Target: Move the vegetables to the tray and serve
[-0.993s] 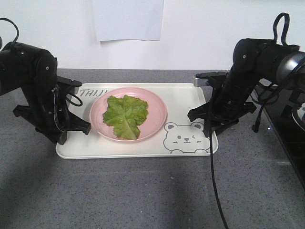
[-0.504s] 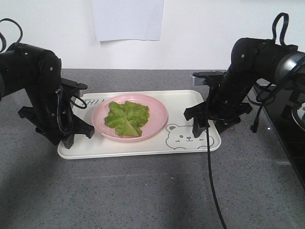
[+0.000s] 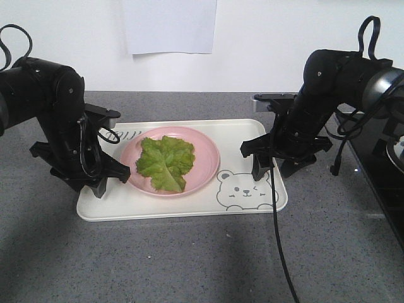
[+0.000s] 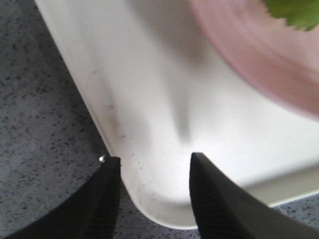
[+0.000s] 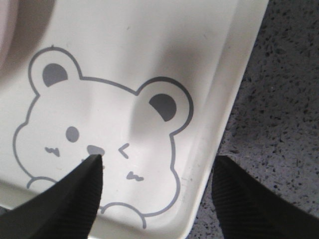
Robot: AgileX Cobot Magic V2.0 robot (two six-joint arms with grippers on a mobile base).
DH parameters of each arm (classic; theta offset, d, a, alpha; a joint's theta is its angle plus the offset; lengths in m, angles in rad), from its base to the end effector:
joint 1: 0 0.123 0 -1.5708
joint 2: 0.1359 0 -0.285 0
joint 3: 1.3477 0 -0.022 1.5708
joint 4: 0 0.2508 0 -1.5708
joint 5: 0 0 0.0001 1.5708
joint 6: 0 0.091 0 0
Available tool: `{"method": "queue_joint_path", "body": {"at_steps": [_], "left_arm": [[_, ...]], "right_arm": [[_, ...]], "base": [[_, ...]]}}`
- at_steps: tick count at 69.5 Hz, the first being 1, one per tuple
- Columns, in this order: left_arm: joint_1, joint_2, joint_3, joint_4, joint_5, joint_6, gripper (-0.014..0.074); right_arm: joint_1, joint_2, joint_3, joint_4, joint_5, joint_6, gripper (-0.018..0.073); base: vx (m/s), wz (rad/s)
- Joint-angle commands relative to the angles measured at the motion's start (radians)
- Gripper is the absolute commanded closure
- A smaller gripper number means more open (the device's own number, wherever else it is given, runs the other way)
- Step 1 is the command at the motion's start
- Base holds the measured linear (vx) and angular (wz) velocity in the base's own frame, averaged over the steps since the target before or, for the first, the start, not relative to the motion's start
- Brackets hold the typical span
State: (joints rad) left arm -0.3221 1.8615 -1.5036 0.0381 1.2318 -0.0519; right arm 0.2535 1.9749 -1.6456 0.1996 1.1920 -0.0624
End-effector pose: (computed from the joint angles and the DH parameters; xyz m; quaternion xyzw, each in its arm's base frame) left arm 0.3535 -0.1145 0.2459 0.1403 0.9894 0.0115 0.0369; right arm 0.3907 0.1186 0.2401 -0.1261 0.9851 0.1009 0.0586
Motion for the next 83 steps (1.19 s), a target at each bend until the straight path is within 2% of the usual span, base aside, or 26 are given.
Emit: {"method": "queue_joint_path", "body": {"at_steps": [1, 29, 36, 45, 53, 58, 69, 83], "left_arm": [[-0.007, -0.047, -0.029, -0.004, 0.029, 0.000, 0.0272], [-0.007, -0.057, -0.052, 0.023, 0.029, -0.005, 0.0272], [-0.007, -0.075, -0.070, 0.023, 0.026, -0.004, 0.0272], [-0.007, -0.102, -0.119, 0.026, 0.021, 0.004, 0.0282], [-0.007, -0.140, -0.167, 0.030, 0.001, 0.002, 0.0339], [-0.007, -0.177, -0.193, 0.030, -0.028, 0.002, 0.0408], [-0.007, -0.286, -0.204, 0.026, -0.150, -0.002, 0.0608], [-0.007, -0.433, -0.204, 0.026, -0.284, -0.009, 0.0604]], "right_arm": [[0.005, -0.073, -0.033, 0.011, -0.020, 0.013, 0.0094], [0.005, -0.169, -0.033, -0.022, -0.118, 0.025, 0.0121], [0.005, -0.209, -0.033, -0.023, -0.155, 0.025, 0.0179], [0.005, -0.269, -0.033, -0.039, -0.201, 0.024, 0.0319], [0.005, -0.324, -0.033, -0.063, -0.247, 0.016, 0.0480], [0.005, -0.358, -0.031, -0.064, -0.274, 0.001, 0.0573], [0.005, -0.438, -0.031, -0.061, -0.315, -0.030, 0.0567], [0.005, -0.548, -0.009, -0.059, -0.357, -0.070, 0.0564]], "base": [[0.00, 0.00], [0.00, 0.00], [0.00, 0.00], [0.00, 0.00], [0.00, 0.00], [0.00, 0.00], [0.00, 0.00], [0.00, 0.00]]}}
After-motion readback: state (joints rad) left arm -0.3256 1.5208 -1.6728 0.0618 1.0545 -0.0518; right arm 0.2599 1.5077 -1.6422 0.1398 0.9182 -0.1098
